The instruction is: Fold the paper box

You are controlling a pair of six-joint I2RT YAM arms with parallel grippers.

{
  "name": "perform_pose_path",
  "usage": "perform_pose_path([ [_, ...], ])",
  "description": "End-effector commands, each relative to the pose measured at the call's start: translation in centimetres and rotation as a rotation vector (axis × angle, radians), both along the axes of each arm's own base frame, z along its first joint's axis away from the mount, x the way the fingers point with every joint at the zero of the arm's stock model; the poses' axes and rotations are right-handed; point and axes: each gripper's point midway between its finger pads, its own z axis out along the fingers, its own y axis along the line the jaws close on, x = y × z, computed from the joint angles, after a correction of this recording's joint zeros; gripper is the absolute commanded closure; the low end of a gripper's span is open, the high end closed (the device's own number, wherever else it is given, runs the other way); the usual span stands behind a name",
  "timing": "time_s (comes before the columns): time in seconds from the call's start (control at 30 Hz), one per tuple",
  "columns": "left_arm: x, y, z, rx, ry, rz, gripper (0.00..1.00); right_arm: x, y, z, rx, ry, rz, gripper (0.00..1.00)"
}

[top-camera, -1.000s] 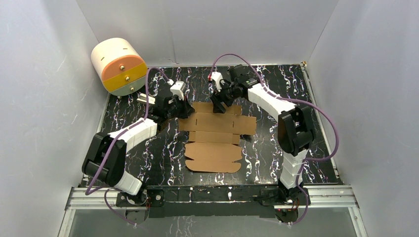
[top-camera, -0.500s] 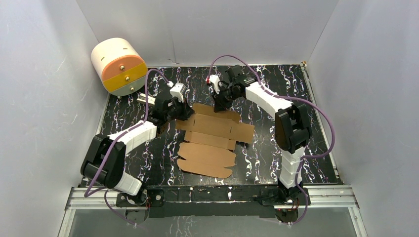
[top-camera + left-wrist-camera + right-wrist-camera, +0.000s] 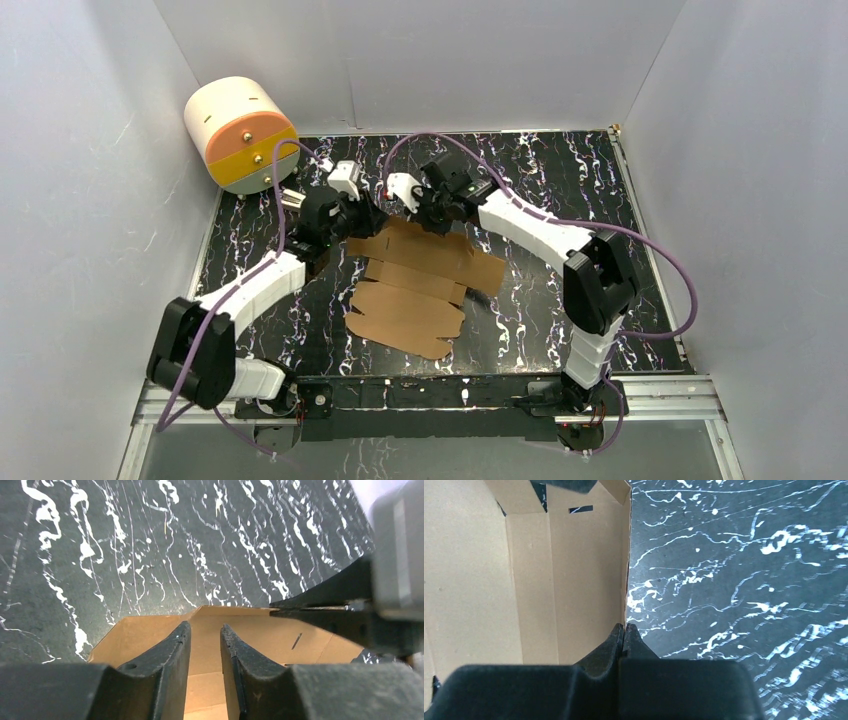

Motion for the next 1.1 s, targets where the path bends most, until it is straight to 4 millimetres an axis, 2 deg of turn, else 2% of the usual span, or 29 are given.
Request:
perform_pose_path([
  [0.0,-0.2,1.8,3.7,-0.039,-0.061,0.114,0.72,1.5,-0.5,4.4,-0.045,-0.259,-0.057,1.00],
  [0.13,-0.9,3.9,4.3,-0.063,-0.033,0.217,0.68,0.9,-0.3,6.0,-0.085,-0.367,-0.058,1.00],
  [0.27,-1.7,6.4,3.7,-0.078,0.024,0.337,0.66,0.1,-0.2,6.9,-0.149,-0.466,-0.042,1.00],
  [0.37,-2.4,7.8,3.3,-0.088,0.044,0.389,0.66,-0.7,-0.1,6.5,-0.196,-0.521,-0.016,1.00],
  [0.53,-3.3,9.8,2.1,-0.091,0.097,0.473,0.65,-2.0,-0.2,4.8,-0.230,-0.580,0.010,1.00],
  [0.63,-4.1,10.1,0.7,-0.089,0.144,0.485,0.65,-2.5,-0.2,3.5,-0.228,-0.604,0.010,1.00],
  [0.83,-4.7,9.5,-0.5,-0.103,0.178,0.455,0.64,-3.8,-1.1,0.6,-0.264,-0.645,0.034,0.98],
  [0.93,-4.8,8.8,-0.6,-0.120,0.172,0.416,0.63,-4.4,-1.1,0.3,-0.269,-0.704,0.042,0.98],
  [1.07,-5.0,7.7,-0.9,-0.131,0.193,0.357,0.61,-5.4,-0.6,0.8,-0.246,-0.770,0.051,0.97],
])
